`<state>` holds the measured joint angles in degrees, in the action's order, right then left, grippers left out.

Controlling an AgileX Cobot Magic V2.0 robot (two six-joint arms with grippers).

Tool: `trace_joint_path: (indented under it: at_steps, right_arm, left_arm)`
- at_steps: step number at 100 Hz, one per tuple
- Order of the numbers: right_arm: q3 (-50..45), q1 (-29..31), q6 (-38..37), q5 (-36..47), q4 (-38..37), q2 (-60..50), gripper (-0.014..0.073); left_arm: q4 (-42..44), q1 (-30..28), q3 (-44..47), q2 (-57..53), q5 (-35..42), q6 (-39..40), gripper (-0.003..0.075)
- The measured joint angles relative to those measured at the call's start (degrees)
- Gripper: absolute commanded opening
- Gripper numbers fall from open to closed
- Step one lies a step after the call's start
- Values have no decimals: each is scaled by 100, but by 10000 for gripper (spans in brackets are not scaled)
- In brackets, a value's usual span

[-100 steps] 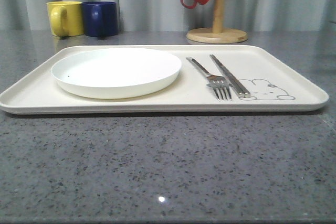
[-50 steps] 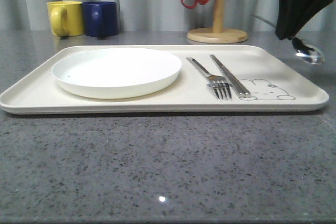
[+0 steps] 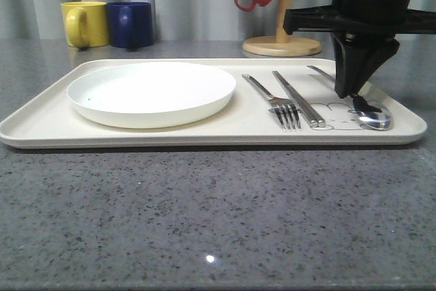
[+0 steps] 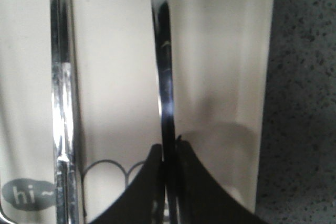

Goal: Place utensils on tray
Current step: 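Grasp the silver spoon and lay it on the tray beside the chopsticks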

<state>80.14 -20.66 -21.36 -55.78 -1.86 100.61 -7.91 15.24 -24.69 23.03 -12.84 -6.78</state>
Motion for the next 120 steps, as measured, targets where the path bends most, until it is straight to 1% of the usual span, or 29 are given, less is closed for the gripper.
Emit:
trace_joint_path:
  at_steps: [6, 7, 8, 19, 24, 33, 50, 64, 99, 109, 120]
  right_arm:
    - [0, 0, 0, 10, 0, 35, 38]
    - [0, 0, 0, 10, 0, 36, 59]
    - [0, 0, 0, 10, 0, 36, 59]
    - [0, 0, 0, 22, 0, 70, 180]
    - [0, 0, 0, 33, 0, 75, 219]
    - [0, 0, 0, 55, 0, 75, 262]
    - [0, 0, 0, 171, 0, 64, 270]
    - [0, 0, 0, 247, -111, -201, 270]
    - [-12, 0, 80, 212, -800, -1123, 270]
    - [-236, 75, 170, 224, -819, -1439, 270]
    - [-756, 271, 205, 409, -828, -1827, 270]
  left_arm:
    - [0, 0, 0, 0, 0, 0, -19]
    - [0, 0, 0, 0, 0, 0, -19]
    - [0, 0, 0, 0, 0, 0, -19]
    - [0, 0, 0, 0, 0, 0, -19]
    - [0, 0, 0, 0, 0, 0, -19]
    - [0, 0, 0, 0, 0, 0, -19]
    - [0, 0, 0, 0, 0, 0, -19]
    - [0, 0, 0, 0, 0, 0, -19]
    - [0, 0, 0, 0, 0, 0, -19]
    - [0, 0, 0, 0, 0, 0, -19]
    - [0, 0, 0, 0, 0, 0, -19]
